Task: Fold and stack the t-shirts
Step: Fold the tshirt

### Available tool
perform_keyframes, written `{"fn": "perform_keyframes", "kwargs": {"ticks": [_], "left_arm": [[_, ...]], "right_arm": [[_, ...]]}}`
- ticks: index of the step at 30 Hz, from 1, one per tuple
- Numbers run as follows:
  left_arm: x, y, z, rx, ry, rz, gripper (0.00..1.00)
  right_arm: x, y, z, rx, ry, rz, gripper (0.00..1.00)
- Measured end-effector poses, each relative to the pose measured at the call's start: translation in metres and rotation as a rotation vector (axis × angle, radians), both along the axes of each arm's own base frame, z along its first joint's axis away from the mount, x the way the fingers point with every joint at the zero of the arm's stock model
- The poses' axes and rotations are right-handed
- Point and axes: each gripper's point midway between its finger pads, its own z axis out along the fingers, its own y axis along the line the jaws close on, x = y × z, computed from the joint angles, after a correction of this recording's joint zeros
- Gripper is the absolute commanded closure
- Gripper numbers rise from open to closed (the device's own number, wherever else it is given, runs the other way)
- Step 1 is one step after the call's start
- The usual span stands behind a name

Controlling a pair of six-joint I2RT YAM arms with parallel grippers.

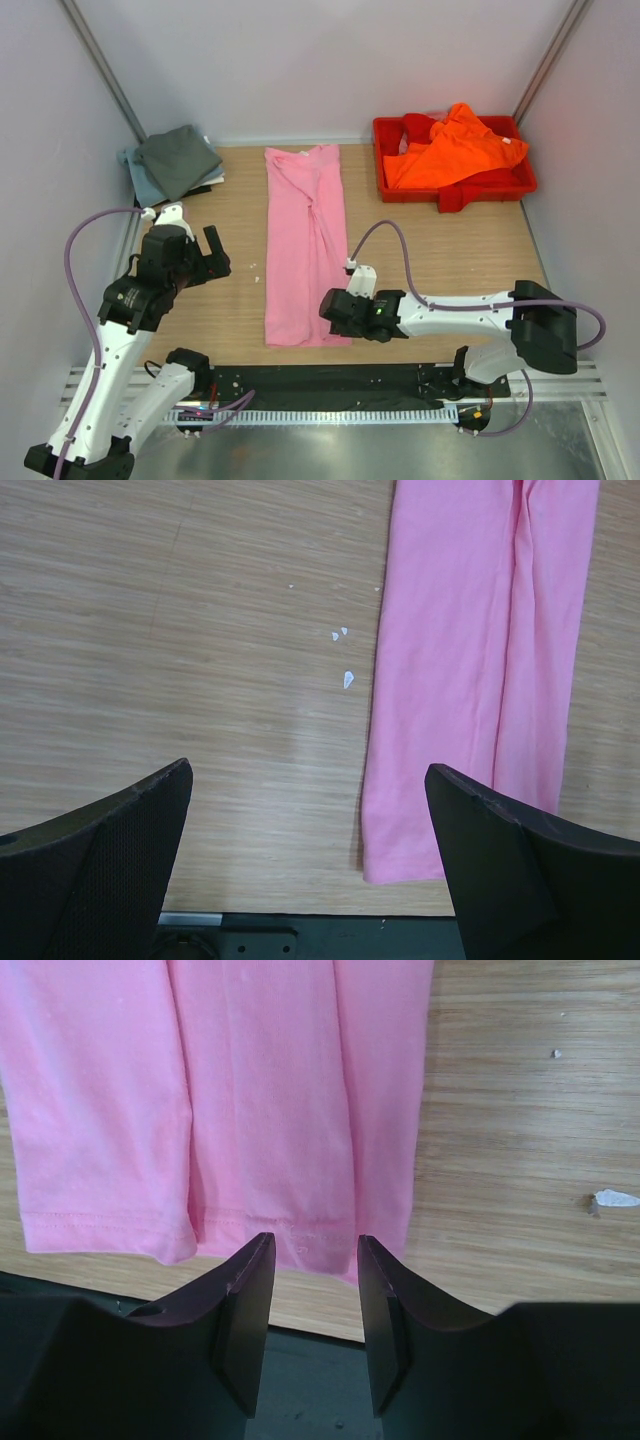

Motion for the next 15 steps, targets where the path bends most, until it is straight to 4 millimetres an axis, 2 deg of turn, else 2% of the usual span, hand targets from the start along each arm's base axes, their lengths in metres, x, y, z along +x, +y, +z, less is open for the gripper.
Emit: {"fn": "perform_keyframes", "kwargs": {"ticks": [10, 15], "left_arm": [[0.0, 0.001, 0.0, 0.004, -0.001, 0.003, 0.0], [0.0, 0.001, 0.0, 0.005, -0.001, 0.003, 0.0]], "right_arm": [[-0.001, 0.003, -0.01, -0.012, 0.012, 0.002, 0.59], [-0.001, 0.006, -0.014, -0.009, 0.019, 0.006, 0.67]]}}
